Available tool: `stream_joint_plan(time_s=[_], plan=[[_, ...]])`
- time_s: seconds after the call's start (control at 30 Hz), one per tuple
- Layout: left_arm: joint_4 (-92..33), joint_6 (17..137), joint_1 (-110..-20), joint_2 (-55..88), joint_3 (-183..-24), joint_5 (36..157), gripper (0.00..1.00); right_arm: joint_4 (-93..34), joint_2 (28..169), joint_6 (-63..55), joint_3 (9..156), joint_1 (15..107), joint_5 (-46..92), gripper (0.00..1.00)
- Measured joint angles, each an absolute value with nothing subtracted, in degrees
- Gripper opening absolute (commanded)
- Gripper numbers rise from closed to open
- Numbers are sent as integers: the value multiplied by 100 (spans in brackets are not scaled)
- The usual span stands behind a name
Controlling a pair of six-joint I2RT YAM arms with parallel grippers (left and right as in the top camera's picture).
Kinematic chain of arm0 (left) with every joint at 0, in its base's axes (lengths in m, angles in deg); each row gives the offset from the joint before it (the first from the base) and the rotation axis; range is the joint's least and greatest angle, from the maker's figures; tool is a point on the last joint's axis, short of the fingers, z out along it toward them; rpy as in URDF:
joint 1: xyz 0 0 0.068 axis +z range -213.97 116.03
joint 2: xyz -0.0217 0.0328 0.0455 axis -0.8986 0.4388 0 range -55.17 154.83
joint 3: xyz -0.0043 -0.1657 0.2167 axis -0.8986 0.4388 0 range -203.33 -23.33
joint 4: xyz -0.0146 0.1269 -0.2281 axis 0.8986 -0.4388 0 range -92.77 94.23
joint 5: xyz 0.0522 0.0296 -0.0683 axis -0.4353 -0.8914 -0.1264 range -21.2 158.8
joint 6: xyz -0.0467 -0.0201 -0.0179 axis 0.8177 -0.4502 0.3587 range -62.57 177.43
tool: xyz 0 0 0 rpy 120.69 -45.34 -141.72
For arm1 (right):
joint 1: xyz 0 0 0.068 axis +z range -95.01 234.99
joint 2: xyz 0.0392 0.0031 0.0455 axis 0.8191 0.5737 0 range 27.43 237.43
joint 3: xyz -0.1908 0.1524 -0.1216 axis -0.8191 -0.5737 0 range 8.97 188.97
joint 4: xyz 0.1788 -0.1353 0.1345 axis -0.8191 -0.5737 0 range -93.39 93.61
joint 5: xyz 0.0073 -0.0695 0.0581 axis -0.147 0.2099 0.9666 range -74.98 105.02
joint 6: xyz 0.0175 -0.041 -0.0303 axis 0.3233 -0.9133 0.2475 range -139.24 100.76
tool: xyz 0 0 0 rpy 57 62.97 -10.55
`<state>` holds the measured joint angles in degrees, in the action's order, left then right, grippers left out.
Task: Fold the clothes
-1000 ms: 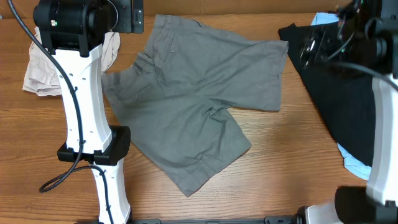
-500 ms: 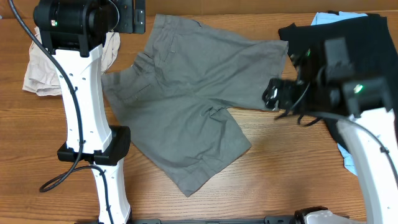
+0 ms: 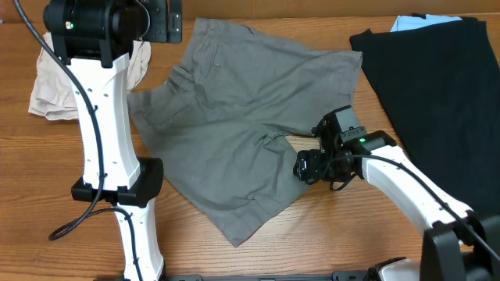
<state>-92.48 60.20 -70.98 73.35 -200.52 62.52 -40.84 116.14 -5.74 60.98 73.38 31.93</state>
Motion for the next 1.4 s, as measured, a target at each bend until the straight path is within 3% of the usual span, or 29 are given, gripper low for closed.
stream_joint_plan(time_s=[0.2, 0.33, 0.5, 0.63, 0.9, 1.4], plan=[[-9248, 6020, -7098, 7335, -19665, 6252, 100, -3972, 11913, -583, 6004, 7338, 3225, 75], [-9243, 6020, -7098, 7335, -19368, 6252, 100, -3797, 12058, -581, 5908, 7338, 3313, 65], [-9241, 6020, -7098, 7340, -19313, 6252, 100, -3452, 12108, -570, 5696, 7341, 3568, 37], [-9193, 6020, -7098, 7340, -19311, 6252, 100, -3450, 12115, -519, 5650, 7338, 3654, 4], [-9200, 6020, -7098, 7340, -19311, 6252, 100, -3465, 12117, -340, 5648, 6958, 3787, 4], [-9149, 6020, -7093, 7340, -19311, 6252, 100, -3535, 12117, -279, 5648, 4534, 4067, 4]])
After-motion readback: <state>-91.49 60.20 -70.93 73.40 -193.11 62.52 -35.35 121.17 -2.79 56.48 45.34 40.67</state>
